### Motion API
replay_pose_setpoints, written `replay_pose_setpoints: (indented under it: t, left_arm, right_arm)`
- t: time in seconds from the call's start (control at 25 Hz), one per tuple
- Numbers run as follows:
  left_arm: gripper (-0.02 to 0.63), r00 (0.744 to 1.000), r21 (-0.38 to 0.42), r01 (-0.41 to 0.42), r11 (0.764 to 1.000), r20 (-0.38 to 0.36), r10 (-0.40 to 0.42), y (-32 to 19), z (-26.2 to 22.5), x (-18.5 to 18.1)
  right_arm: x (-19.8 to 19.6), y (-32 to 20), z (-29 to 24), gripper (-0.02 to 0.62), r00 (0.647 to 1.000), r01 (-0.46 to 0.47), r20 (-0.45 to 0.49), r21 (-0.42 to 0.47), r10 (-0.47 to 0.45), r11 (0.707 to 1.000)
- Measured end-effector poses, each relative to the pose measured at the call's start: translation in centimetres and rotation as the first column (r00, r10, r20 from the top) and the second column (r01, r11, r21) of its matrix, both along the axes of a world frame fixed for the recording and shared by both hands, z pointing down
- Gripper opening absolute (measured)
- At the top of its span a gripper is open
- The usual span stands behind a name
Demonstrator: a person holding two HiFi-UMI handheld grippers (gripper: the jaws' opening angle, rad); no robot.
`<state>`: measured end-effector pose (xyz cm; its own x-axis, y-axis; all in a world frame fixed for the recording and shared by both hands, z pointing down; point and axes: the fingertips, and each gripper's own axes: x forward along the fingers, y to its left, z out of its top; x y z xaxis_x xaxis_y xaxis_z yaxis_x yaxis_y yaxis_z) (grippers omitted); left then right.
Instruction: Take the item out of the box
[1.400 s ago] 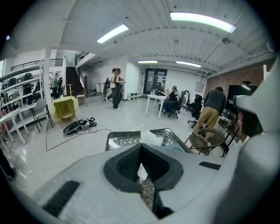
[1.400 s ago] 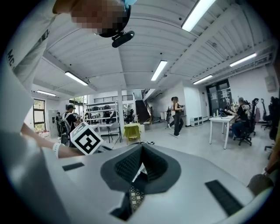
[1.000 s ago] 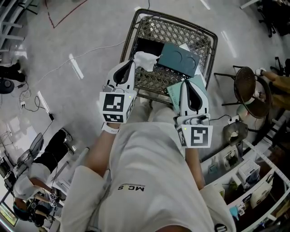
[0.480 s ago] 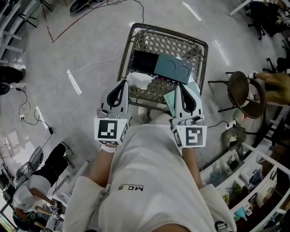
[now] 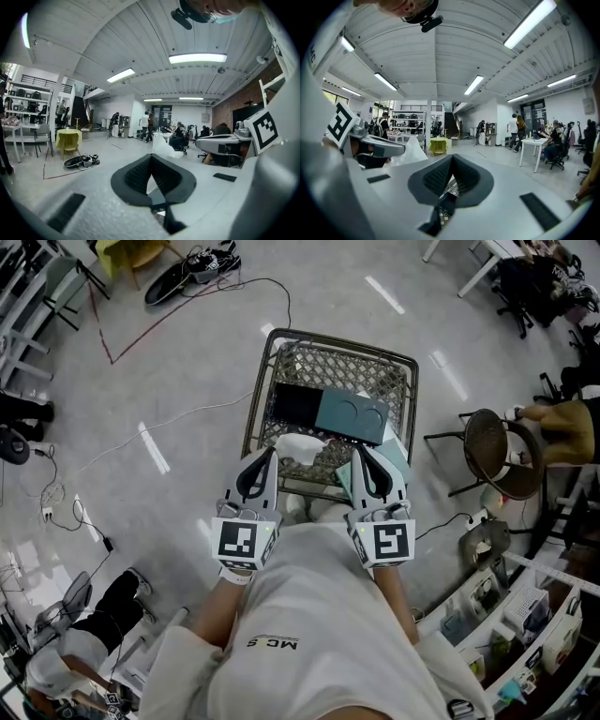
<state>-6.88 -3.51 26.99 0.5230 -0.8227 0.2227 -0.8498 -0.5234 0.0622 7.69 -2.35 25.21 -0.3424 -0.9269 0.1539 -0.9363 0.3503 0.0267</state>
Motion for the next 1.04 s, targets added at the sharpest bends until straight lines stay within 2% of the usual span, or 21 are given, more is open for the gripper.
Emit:
replay_pose_setpoints:
  t: [0.16,1.04]
  left_arm:
    - [0.023,1.000,-0.010,-0.017,1.000,0.001,0.017,0.54,0.46,0.56]
    - [0.023,1.000,0.020,0.004,1.000,-0.015,-0.003,0.01,-0.20,0.20]
  right_arm:
    - [-0.17,0.18,0.03,0.015,1.000,0.005,-0.013,-0.003,-0.005,1.000]
    - [0.13,-0.21,-0.60,0.015,1.000,-0.007,-0.025,0.017,0.008,1.000]
